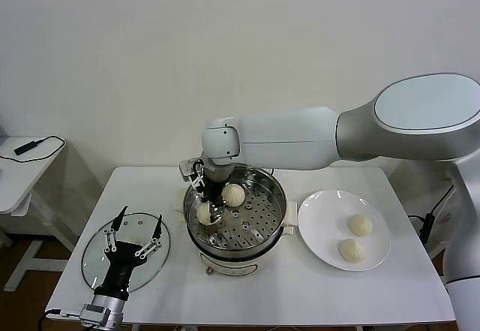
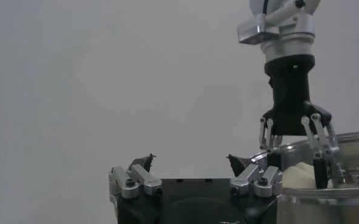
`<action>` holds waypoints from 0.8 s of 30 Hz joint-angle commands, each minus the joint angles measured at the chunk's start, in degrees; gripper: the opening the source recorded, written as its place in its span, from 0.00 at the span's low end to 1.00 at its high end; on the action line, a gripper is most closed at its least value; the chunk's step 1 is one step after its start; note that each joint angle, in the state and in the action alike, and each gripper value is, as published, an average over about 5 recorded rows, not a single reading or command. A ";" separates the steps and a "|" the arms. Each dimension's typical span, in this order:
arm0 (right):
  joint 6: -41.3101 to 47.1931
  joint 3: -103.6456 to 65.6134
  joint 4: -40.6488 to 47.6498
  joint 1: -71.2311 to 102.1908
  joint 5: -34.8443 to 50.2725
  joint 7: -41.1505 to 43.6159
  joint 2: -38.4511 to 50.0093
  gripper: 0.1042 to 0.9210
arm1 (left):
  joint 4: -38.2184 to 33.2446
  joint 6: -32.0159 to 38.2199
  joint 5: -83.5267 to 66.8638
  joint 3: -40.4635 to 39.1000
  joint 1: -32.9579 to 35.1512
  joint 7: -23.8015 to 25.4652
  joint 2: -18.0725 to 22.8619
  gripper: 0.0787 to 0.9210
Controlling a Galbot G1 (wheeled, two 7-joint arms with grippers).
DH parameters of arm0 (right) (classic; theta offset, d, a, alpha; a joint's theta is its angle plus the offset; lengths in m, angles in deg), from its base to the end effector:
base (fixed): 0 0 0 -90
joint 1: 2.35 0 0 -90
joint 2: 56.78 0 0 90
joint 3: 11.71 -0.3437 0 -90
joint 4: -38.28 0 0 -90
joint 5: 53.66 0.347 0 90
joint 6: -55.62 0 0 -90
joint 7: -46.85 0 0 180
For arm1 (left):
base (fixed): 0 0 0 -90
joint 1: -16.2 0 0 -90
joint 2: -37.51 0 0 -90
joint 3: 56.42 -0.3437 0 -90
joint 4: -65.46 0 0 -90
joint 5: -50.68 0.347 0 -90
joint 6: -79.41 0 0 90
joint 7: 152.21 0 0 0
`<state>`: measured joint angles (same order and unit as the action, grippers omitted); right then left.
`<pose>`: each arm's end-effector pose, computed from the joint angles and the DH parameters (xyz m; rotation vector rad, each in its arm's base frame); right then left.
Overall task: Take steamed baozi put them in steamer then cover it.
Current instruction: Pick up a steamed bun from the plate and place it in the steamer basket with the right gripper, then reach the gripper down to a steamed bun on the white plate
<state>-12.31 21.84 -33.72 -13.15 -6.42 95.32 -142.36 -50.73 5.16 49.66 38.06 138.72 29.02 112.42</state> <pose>0.4966 0.2395 -0.0909 1.6790 -1.1629 1.5106 0.1662 0.0731 -0.3167 0.1714 2.9446 0.3583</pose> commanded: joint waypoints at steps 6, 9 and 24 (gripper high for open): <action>0.22 -0.44 0.45 2.19 -0.48 -1.44 -0.93 0.70 | 0.14 0.05 -0.05 0.17 0.02 -0.02 0.03 0.88; 0.21 -0.66 -0.21 1.59 -0.56 -1.36 -0.20 0.79 | 0.08 0.02 -0.04 0.10 0.01 -0.03 0.06 0.88; -5.37 -12.00 -14.01 -8.44 -15.30 14.26 31.70 0.88 | 0.36 -0.02 -0.03 -0.31 -0.52 -0.17 -0.33 0.88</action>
<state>-14.19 15.75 -40.88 -16.74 -12.65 99.50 -130.68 -50.55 5.20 49.57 37.91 138.33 28.90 112.22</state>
